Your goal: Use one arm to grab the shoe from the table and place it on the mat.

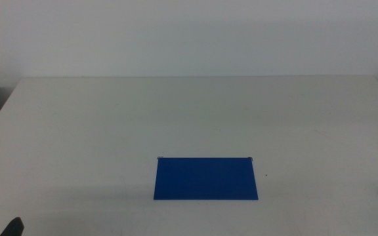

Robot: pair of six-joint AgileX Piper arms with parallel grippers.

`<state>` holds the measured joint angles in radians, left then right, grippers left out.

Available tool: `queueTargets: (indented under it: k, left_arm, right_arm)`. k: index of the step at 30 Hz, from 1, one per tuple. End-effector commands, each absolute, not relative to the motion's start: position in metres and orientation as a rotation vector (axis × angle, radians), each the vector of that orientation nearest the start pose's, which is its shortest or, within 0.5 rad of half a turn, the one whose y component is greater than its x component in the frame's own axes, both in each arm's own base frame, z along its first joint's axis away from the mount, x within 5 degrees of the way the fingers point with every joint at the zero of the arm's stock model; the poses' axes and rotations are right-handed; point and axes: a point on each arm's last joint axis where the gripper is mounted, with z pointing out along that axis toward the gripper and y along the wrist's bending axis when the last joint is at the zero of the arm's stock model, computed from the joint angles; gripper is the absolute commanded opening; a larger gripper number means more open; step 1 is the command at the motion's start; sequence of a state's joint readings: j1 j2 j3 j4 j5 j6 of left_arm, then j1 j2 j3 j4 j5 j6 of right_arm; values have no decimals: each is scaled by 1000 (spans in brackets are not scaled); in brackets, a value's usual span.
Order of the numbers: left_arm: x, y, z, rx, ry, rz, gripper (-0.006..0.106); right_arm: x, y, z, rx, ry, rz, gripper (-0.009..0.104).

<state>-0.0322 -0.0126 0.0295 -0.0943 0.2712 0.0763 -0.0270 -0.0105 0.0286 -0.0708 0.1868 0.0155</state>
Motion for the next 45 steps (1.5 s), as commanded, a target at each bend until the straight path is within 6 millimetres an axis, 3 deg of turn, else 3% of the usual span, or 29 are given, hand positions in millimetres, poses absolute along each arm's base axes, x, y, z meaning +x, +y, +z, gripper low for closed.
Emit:
queueTargets:
  k: [1,10,22,24,29,33,45]
  left_arm:
    - [55,-4,185,22,1684,-66,94]
    - [55,-4,185,22,1684,-66,94]
    - [55,-4,185,22,1684,-66,94]
    - [55,-4,185,22,1684,-66,94]
    - [55,-4,185,22,1684,-66,94]
    - [55,-4,185,22,1684,-66,94]
    - [55,-4,185,22,1684,-66,94]
  right_arm:
    - [54,-3,201,-6,1599,-74,92]
    - [51,-4,261,10,1769,-81,92]
    - [85,-6,340,35,2131,-73,92]
    - [96,-7,349,62,2165,-59,92]
    - [128,-11,369,388,2255,48,92]
    - [155,-20,375,613,2335,-17,92]
    - [257,-42,379,752,2496,-185,92]
